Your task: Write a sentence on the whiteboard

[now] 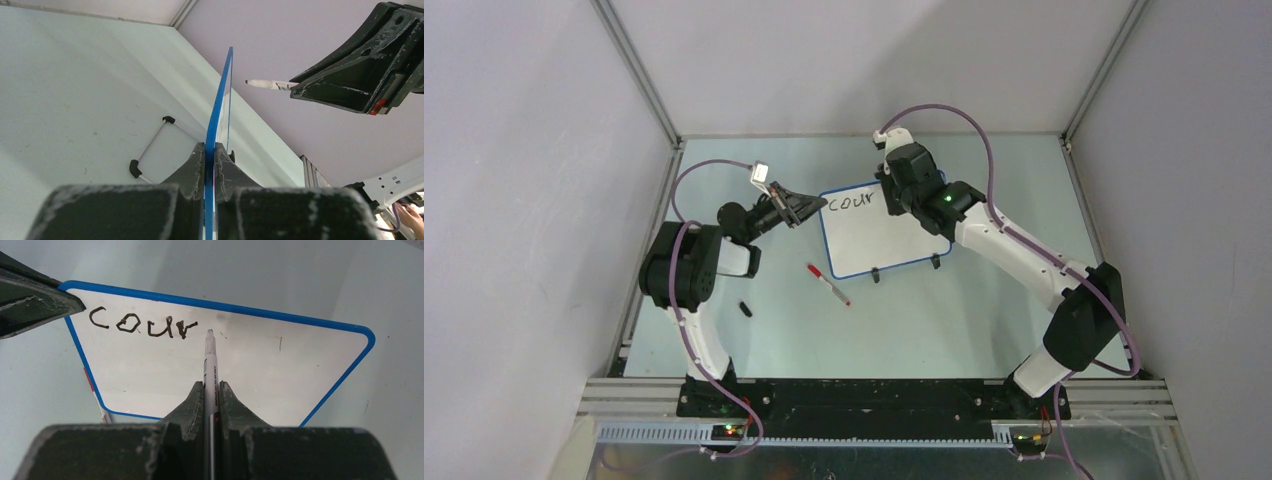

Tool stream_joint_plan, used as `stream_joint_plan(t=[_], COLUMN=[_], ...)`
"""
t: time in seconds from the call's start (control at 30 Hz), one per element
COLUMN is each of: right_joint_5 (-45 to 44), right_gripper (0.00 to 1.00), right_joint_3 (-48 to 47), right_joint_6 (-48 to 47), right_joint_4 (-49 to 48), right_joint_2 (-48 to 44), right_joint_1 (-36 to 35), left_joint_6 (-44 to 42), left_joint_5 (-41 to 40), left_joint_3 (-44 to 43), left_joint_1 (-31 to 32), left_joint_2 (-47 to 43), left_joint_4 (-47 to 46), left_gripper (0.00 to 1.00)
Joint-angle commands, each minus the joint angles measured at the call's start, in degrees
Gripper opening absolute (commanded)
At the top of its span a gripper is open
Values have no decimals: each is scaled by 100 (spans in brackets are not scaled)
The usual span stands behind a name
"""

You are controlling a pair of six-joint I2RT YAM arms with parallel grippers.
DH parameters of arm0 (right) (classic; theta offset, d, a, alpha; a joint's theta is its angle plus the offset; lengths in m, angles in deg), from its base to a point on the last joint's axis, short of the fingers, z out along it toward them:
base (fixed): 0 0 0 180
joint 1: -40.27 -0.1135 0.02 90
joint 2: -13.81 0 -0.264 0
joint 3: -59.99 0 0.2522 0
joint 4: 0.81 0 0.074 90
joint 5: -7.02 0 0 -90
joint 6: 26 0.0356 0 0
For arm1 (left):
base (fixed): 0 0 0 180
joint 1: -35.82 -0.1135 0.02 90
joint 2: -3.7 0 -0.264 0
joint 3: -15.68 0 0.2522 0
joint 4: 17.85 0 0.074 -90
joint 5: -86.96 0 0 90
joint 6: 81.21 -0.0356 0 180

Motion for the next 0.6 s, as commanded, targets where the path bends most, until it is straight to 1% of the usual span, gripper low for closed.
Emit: stream_joint_plan(t=[0.0,0.57], right_joint_5=[4,135], right_gripper=[0,0], right_joint_3=[81,-15], right_joint_6=[39,6], right_joint_4=[-158,-217], right_joint_2=[-182,110], right_joint_1=[51,27], left_joint_6=[-92,-96], left_joint_5=[56,52], left_joint_3=[-5,2], left_joint_1=[43,41], left_joint_2=[-267,-272], left_joint_4=[-307,-307], left_gripper=[0,0])
